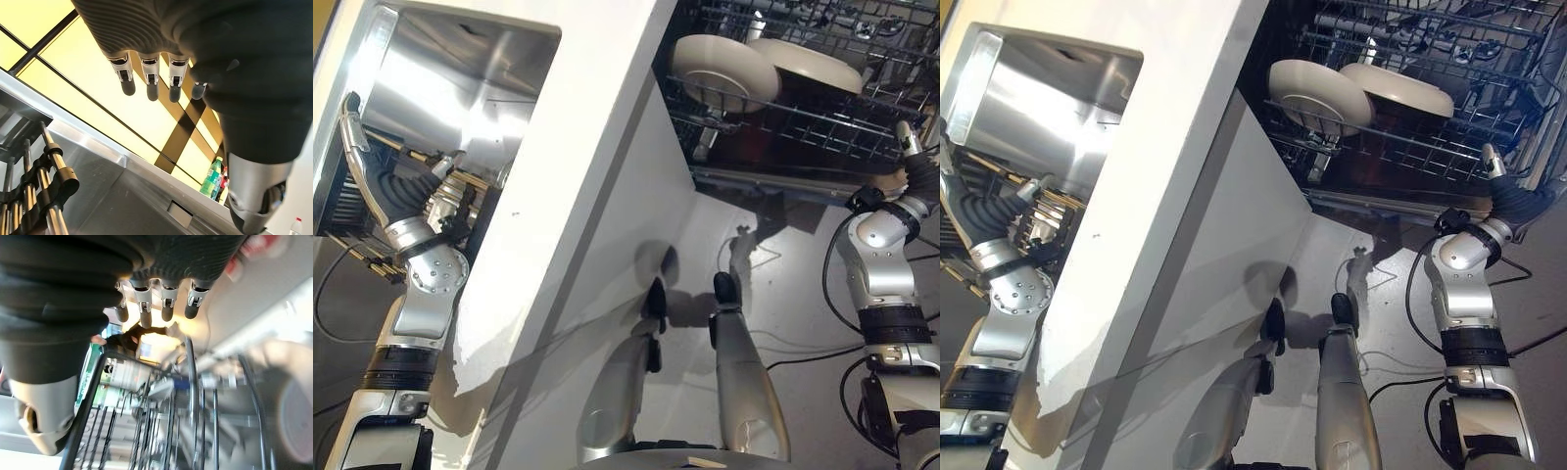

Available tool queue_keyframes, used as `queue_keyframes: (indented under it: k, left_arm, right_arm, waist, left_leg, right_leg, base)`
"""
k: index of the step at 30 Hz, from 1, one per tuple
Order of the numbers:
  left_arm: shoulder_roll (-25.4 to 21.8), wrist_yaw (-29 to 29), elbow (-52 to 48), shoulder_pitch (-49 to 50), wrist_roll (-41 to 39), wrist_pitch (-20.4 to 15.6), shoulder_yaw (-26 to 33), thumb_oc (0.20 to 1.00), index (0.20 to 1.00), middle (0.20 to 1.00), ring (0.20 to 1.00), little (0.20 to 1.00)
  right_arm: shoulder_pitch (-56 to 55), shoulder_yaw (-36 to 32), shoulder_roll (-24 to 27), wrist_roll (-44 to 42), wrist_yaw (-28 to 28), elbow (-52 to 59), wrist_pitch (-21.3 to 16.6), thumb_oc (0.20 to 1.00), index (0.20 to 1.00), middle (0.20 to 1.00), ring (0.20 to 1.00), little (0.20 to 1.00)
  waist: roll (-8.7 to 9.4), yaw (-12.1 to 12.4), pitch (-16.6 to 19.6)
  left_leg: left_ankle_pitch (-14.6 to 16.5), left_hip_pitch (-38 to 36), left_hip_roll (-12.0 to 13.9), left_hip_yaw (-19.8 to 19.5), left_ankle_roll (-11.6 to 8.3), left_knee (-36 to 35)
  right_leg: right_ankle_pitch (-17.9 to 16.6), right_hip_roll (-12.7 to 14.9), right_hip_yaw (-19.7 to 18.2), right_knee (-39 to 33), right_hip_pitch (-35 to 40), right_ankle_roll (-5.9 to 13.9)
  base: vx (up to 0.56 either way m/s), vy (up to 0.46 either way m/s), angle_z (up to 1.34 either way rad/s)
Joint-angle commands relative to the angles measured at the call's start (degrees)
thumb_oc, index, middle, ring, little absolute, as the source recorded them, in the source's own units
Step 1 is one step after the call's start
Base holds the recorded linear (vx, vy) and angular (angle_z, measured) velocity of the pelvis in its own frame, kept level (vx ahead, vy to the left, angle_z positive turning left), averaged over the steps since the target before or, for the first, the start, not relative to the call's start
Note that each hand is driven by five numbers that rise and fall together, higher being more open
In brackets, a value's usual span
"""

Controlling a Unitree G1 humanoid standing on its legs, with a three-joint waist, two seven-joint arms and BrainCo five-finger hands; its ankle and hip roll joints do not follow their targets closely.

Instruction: Pick up plates and place into dishwasher.

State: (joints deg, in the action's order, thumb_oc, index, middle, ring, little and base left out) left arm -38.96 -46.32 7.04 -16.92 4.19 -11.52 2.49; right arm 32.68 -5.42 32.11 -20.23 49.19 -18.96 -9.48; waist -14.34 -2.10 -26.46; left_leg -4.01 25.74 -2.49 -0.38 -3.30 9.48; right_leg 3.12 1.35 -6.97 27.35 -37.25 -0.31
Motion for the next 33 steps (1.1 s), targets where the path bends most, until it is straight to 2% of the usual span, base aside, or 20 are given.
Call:
queue_keyframes:
  k: [1,3,7,10,12,21,27,33]
  left_arm:
    - [1.7,0.2,-1.6,-1.1,1.6,0.0,-2.5,1.0,1.0,1.0,1.0,1.0]
    - [1.5,0.3,-1.7,-1.2,1.6,-0.1,-2.7,1.0,1.0,1.0,1.0,1.0]
    - [1.5,1.0,-2.4,-1.7,1.4,0.1,-3.6,1.0,1.0,1.0,1.0,1.0]
    - [1.5,1.6,-2.7,-2.2,1.0,0.4,-4.1,1.0,1.0,1.0,1.0,1.0]
    - [1.5,1.8,-2.7,-2.6,0.7,0.6,-4.4,1.0,1.0,1.0,1.0,1.0]
    - [1.5,2.2,-2.3,-4.0,0.9,1.4,-5.1,1.0,1.0,1.0,1.0,1.0]
    - [-0.7,3.8,-2.0,-5.9,0.8,1.5,-4.9,1.0,1.0,1.0,1.0,1.0]
    - [-0.8,3.1,-2.2,-5.4,0.4,1.0,-4.7,1.0,1.0,1.0,1.0,1.0]
  right_arm:
    - [3.2,2.2,1.5,-2.4,-3.6,-2.0,-1.7,1.0,1.0,1.0,1.0,1.0]
    - [4.2,2.8,1.5,-2.5,-5.0,-2.6,-1.8,1.0,1.0,1.0,1.0,1.0]
    - [6.5,4.6,1.5,-2.5,-8.2,-3.7,0.9,1.0,1.0,1.0,1.0,1.0]
    - [7.8,6.6,0.6,-1.4,-12.1,-3.8,2.4,1.0,1.0,1.0,1.0,1.0]
    - [8.4,7.8,0.0,-0.8,-12.5,-3.7,2.9,1.0,1.0,1.0,1.0,1.0]
    - [11.3,13.5,-3.6,1.4,-15.9,-2.6,4.9,1.0,1.0,1.0,1.0,1.0]
    - [13.2,18.0,-6.8,1.9,-17.0,-2.4,4.6,1.0,1.0,1.0,1.0,1.0]
    - [17.1,22.1,-9.1,2.7,-19.5,-3.7,6.1,1.0,1.0,1.0,1.0,1.0]
  waist:
    - [-3.25,-0.9,-3.3]
    - [-3.64,-0.6,-3.3]
    - [-4.17,0.0,-3.3]
    - [-4.13,0.5,-3.3]
    - [-4.08,0.8,-3.3]
    - [-3.24,2.7,-3.3]
    - [-1.3,4.3,-3.3]
    - [-1.79,5.4,-2.2]
  left_leg:
    - [-0.3,5.5,-3.4,-3.2,2.38,4.6]
    - [-0.3,6.3,-3.7,-3.5,2.47,5.0]
    - [-0.1,7.6,-4.2,-3.9,2.66,6.1]
    - [0.1,8.4,-4.4,-3.8,2.77,6.8]
    - [0.1,8.7,-4.5,-3.8,2.79,7.0]
    - [0.0,9.1,-4.8,-4.0,3.22,7.6]
    - [1.0,8.0,-5.0,-4.5,3.79,8.2]
    - [1.6,6.3,-6.3,-4.8,4.15,8.5]
  right_leg:
    - [0.4,2.3,0.9,-1.3,0.1,2.34]
    - [0.5,2.3,0.9,-0.7,-1.0,2.35]
    - [0.7,2.3,0.9,0.5,-2.6,2.31]
    - [0.7,2.3,1.0,1.1,-3.4,2.21]
    - [0.7,2.3,1.0,1.2,-3.7,2.13]
    - [1.0,2.8,2.4,2.3,-3.6,1.98]
    - [1.6,3.7,4.3,2.6,-1.7,2.03]
    - [1.9,4.4,4.4,2.8,0.2,1.97]
  base:
    - [0.04,-0.012,0.06]
    - [0.06,-0.006,0.05]
    - [0.07,0.014,0.04]
    - [0.06,0.025,0.02]
    - [0.04,0.024,0.0]
    - [0.05,0.018,0.05]
    - [0.03,-0.053,0.13]
    - [0.05,0.074,0.12]
